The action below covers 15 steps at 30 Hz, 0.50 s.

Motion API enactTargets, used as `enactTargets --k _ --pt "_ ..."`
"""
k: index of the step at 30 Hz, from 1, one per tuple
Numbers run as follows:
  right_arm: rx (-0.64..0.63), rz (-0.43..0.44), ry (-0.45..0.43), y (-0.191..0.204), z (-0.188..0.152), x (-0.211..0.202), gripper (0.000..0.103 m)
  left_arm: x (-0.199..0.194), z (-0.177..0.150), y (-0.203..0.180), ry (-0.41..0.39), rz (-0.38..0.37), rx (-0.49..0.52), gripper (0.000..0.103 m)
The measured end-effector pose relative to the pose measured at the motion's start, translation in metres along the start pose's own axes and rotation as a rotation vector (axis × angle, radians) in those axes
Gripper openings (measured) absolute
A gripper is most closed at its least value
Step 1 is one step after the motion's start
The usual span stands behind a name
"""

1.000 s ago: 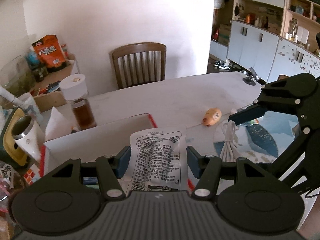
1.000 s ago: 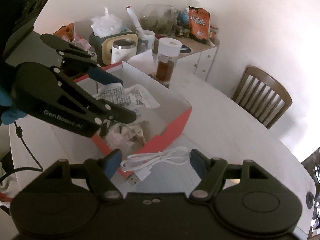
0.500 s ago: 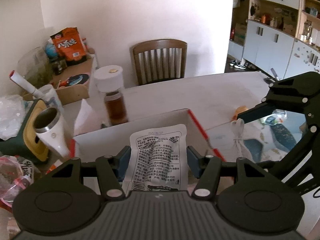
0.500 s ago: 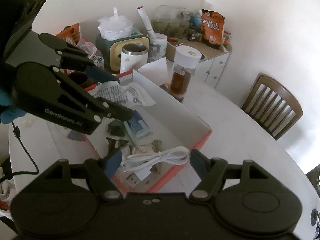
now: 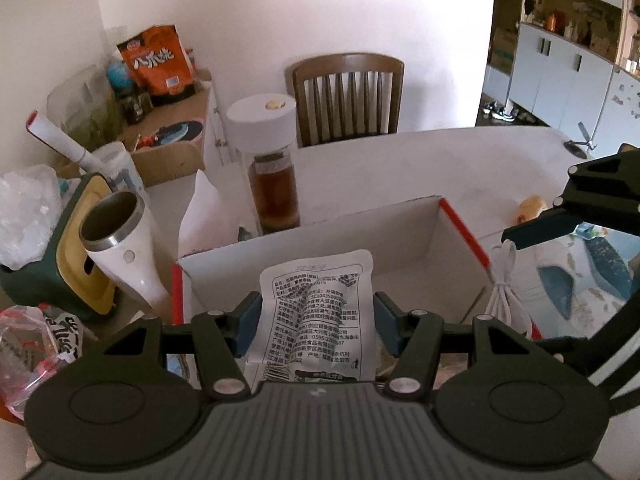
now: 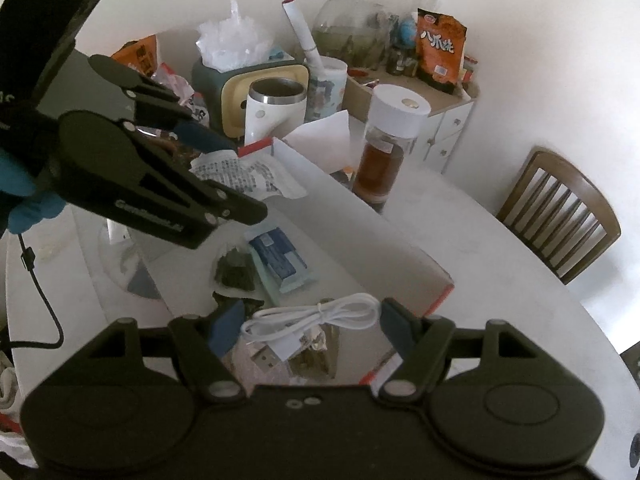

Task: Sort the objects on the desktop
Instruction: 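Lower both grippers into the red box and open them to release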

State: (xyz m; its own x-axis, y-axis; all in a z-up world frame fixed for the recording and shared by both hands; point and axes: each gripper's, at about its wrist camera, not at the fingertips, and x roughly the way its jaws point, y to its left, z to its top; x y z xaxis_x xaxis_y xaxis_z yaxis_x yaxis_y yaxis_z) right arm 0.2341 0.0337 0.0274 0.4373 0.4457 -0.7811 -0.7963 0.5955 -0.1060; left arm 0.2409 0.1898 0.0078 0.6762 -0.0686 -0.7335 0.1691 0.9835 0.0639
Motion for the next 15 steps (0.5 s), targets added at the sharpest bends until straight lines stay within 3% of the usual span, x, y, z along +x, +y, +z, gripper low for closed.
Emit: enactTargets --k 15 --pt "0.034 -0.01 0.07 -0.008 0.002 0.052 0.074 0.071 0.001 0.006 0.114 0.025 0.015 0.059"
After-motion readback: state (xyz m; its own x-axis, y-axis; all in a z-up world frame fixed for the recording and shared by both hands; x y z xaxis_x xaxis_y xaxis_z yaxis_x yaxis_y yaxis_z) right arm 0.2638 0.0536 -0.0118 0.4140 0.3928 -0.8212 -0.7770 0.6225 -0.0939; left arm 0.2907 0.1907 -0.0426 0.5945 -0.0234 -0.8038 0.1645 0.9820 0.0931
